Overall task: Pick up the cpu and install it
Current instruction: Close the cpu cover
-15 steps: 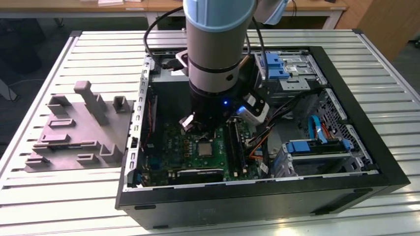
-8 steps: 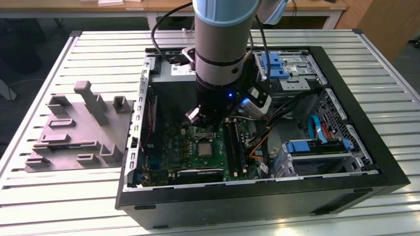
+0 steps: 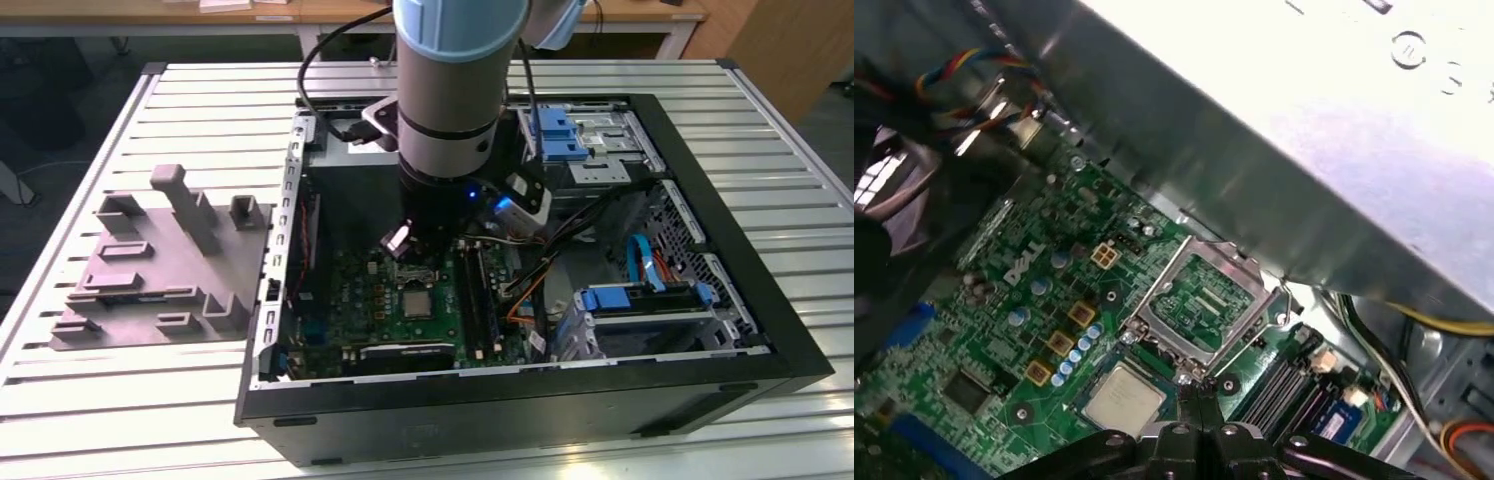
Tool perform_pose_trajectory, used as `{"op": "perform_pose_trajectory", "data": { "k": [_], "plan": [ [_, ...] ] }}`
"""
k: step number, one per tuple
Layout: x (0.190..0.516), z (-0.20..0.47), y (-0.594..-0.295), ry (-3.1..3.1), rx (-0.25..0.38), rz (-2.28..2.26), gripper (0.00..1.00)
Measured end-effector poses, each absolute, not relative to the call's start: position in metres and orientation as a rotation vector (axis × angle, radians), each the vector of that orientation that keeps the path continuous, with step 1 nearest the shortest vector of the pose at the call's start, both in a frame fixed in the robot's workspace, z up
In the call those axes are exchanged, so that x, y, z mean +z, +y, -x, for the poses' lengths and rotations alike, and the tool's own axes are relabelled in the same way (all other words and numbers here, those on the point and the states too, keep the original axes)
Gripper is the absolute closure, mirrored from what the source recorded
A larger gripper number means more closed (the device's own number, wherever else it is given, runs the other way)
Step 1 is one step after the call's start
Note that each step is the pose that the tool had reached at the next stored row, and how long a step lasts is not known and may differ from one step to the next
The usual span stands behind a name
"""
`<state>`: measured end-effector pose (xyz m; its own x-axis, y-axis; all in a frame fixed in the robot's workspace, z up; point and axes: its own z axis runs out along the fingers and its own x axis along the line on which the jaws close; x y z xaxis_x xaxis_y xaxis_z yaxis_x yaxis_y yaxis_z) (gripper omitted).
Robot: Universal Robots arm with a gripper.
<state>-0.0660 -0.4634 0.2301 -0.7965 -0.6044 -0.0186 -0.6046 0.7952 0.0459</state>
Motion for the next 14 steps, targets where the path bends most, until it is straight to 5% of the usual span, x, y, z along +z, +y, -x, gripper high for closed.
{"op": "perform_pose_trajectory", "data": {
  "k": [5,14],
  "plan": [
    [0.2294,0.0588,-0.4634,2.943,0.181,1.012,0.89],
    [0.2246,0.0576,-0.4634,2.881,0.197,1.187,0.89]
  ]
}}
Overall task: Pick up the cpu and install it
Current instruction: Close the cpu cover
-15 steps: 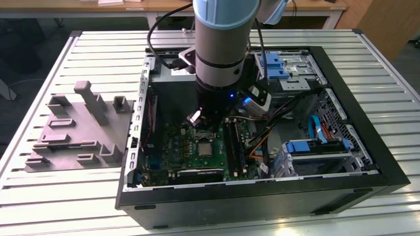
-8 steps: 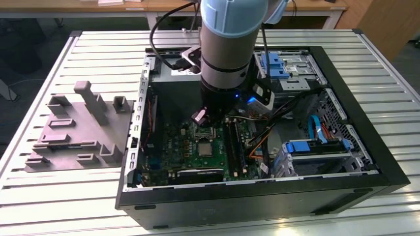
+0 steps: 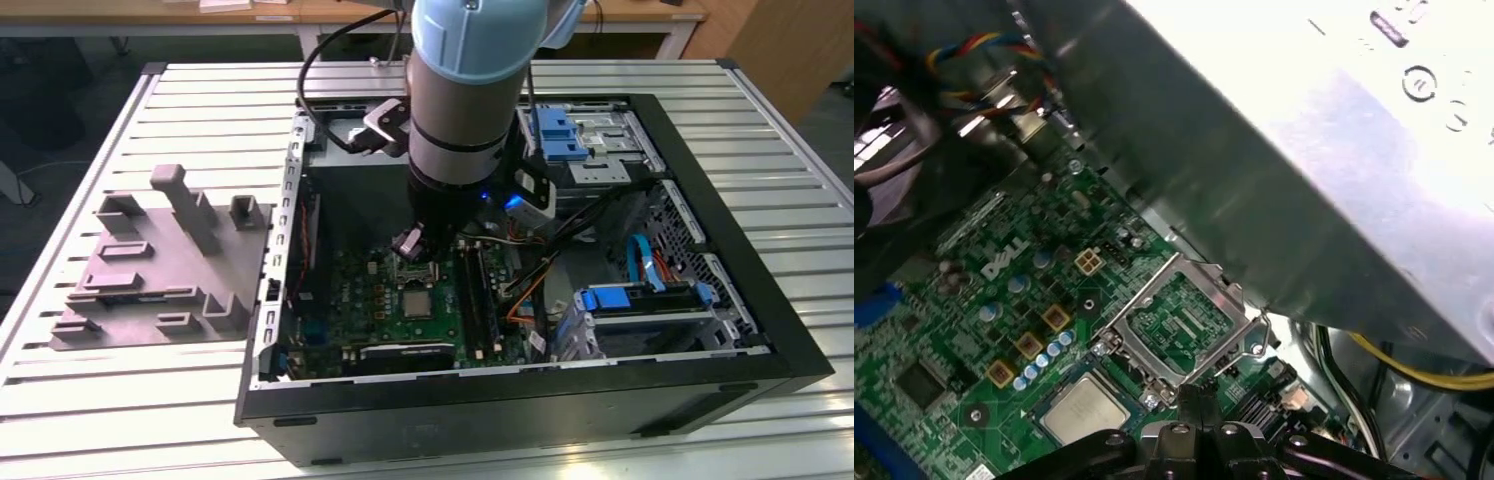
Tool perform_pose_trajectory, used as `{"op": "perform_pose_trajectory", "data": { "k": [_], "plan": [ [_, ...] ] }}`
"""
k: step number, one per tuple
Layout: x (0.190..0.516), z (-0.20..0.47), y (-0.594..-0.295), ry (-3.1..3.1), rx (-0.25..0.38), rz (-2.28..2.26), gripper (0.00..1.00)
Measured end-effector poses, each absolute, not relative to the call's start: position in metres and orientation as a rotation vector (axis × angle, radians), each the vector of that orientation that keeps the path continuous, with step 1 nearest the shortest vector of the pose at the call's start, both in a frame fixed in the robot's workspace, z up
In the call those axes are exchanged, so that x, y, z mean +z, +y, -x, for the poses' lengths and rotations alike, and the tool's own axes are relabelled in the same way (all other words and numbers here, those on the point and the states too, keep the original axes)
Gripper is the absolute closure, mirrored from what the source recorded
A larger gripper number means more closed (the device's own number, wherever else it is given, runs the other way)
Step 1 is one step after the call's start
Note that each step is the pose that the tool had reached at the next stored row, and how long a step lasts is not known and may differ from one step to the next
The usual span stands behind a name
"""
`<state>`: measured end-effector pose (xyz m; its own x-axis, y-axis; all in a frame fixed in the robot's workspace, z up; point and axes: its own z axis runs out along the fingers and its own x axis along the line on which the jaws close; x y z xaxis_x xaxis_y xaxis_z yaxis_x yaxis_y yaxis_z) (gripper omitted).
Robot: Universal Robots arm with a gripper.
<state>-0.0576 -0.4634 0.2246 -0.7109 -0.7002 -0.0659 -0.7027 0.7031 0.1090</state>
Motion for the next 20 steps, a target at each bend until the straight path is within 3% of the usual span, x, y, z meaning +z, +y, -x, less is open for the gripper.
{"op": "perform_pose_trajectory", "data": {
  "k": [6,10,20],
  "plan": [
    [0.224,0.058,-0.463,2.880,0.199,1.189,0.89],
    [0.224,0.057,-0.463,2.851,0.235,1.230,0.89],
    [0.220,0.048,-0.453,2.824,0.231,1.280,0.89]
  ]
}}
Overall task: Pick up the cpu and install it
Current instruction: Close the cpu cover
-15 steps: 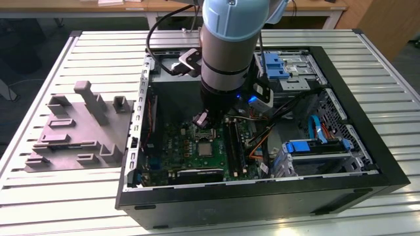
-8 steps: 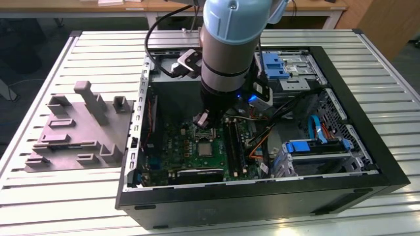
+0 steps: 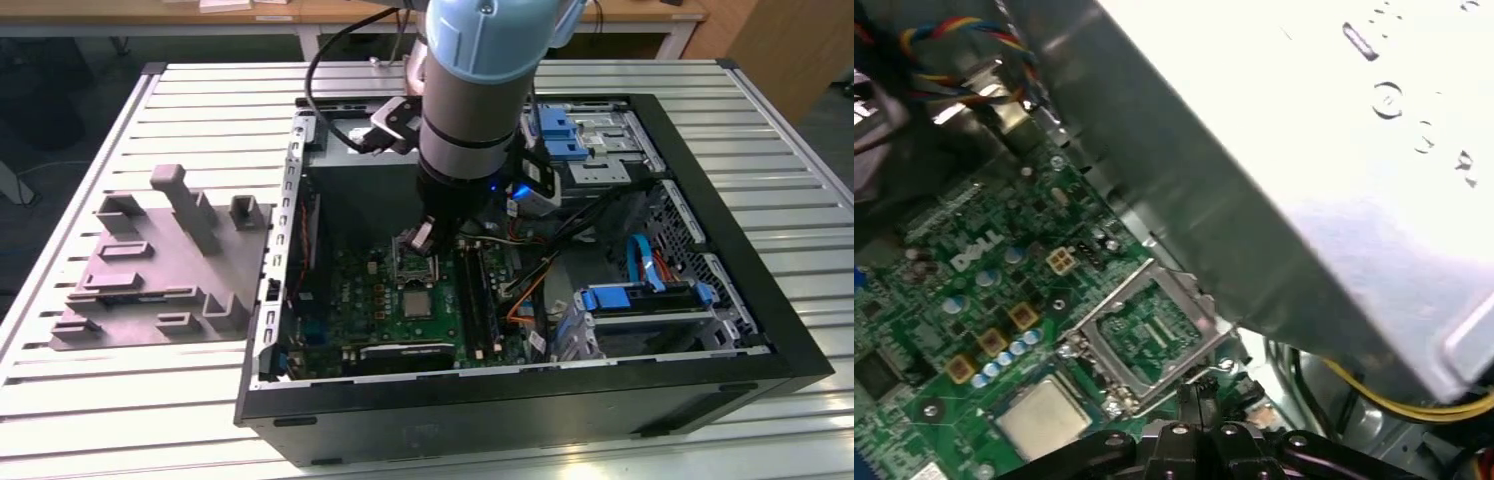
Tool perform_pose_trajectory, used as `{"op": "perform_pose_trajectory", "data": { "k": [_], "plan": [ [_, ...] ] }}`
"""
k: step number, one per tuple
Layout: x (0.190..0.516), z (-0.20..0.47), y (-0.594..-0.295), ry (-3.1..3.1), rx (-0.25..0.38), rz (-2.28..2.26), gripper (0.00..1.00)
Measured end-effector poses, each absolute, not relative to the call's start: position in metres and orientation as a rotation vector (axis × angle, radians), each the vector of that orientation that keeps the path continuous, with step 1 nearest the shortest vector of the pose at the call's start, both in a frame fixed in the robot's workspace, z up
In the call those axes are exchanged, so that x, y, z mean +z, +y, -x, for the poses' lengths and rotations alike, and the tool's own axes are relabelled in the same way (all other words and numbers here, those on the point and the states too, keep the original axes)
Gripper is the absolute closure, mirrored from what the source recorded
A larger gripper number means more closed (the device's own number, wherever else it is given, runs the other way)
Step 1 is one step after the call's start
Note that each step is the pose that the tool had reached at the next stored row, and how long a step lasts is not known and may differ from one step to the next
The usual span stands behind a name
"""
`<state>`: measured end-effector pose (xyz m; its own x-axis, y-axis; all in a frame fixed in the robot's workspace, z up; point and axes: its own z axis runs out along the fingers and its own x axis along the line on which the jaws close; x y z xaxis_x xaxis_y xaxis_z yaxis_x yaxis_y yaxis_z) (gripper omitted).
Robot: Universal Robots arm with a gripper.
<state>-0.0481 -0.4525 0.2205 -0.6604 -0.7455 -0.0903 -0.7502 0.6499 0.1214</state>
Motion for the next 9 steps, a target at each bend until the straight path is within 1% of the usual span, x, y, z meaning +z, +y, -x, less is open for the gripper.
{"op": "perform_pose_trajectory", "data": {
  "k": [1,5,9],
  "plan": [
    [0.2202,0.0466,-0.4516,2.823,0.232,1.281,0.89],
    [0.2181,0.0445,-0.4512,2.808,0.274,1.277,0.89],
    [0.2150,0.0444,-0.4512,2.803,0.287,1.275,0.89]
  ]
}}
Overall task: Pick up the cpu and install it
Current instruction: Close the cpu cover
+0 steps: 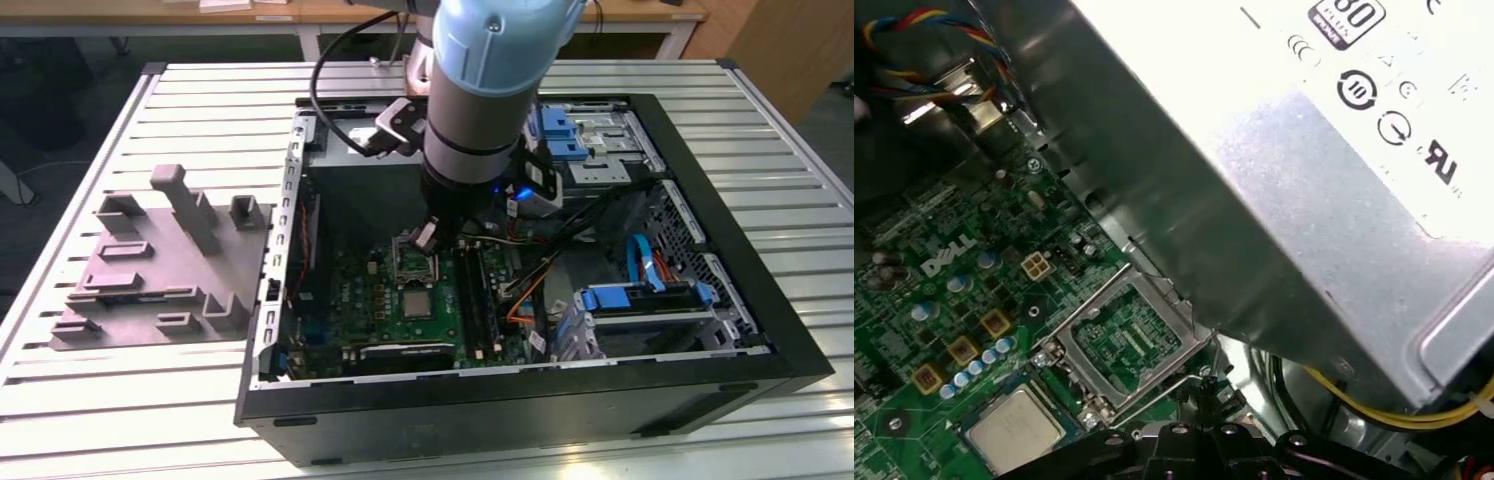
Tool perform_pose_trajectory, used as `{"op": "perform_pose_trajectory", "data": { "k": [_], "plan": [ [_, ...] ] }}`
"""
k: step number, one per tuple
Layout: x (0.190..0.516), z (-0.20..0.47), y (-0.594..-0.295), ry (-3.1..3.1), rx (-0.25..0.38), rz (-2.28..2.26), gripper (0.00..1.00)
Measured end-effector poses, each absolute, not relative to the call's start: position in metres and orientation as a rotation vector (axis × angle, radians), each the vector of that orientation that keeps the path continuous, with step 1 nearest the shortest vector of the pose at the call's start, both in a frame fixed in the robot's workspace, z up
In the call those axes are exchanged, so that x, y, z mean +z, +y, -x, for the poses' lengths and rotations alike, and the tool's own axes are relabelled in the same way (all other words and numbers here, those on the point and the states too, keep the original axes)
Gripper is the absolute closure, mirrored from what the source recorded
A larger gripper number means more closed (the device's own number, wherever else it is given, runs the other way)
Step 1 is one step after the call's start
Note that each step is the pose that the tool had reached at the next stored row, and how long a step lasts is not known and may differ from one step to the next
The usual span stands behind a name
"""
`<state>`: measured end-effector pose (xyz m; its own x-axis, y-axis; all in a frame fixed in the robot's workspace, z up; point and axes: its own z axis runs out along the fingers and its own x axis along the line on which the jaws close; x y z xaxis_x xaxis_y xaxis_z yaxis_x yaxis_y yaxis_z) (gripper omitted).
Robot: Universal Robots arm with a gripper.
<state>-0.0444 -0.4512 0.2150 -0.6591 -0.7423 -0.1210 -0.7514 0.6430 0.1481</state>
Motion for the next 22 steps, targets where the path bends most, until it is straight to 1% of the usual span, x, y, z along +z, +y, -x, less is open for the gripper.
{"op": "perform_pose_trajectory", "data": {
  "k": [6,22],
  "plan": [
    [0.213,0.042,-0.450,2.786,0.330,1.268,0.89],
    [0.208,0.039,-0.441,2.786,0.332,1.268,0.89]
  ]
}}
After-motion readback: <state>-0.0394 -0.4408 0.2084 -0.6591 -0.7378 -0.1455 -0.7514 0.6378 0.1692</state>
